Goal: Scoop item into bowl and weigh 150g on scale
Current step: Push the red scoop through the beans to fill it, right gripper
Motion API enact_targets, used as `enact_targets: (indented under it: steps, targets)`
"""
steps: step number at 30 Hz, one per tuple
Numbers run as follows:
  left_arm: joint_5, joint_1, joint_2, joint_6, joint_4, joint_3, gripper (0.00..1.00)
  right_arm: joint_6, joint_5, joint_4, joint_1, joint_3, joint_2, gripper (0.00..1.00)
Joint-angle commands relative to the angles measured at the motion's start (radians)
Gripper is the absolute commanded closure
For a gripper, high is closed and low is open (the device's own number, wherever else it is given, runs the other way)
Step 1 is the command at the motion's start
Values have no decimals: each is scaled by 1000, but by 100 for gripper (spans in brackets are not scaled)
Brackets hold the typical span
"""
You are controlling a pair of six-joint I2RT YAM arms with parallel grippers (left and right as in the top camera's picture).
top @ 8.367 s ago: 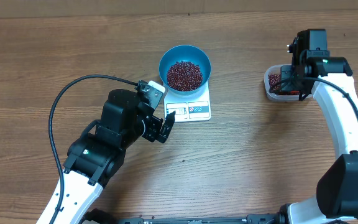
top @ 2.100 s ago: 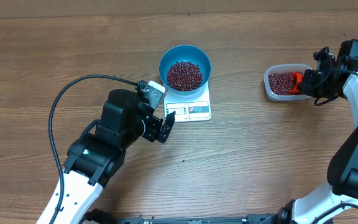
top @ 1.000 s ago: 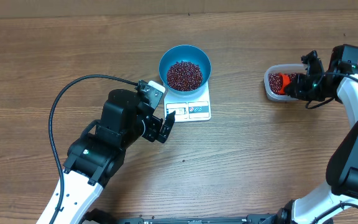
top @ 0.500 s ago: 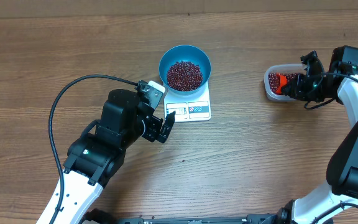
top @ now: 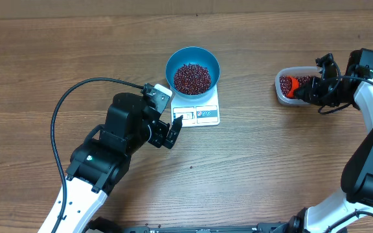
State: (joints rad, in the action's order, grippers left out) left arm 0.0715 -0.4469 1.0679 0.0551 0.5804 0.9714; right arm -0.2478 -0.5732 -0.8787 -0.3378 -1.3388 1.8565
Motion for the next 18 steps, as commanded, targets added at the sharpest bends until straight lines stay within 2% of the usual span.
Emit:
enact_targets:
  steps: [1, 10, 18]
  targets:
    - [6, 2, 6, -10, -1, 21, 0, 12, -39, 10, -19, 10, 4, 96]
    - [6, 2, 6, -10, -1, 21, 1, 32, -87, 10, -71, 10, 23, 96]
    - [6, 2, 5, -10, -1, 21, 0, 41, -148, 10, -79, 10, 122, 96]
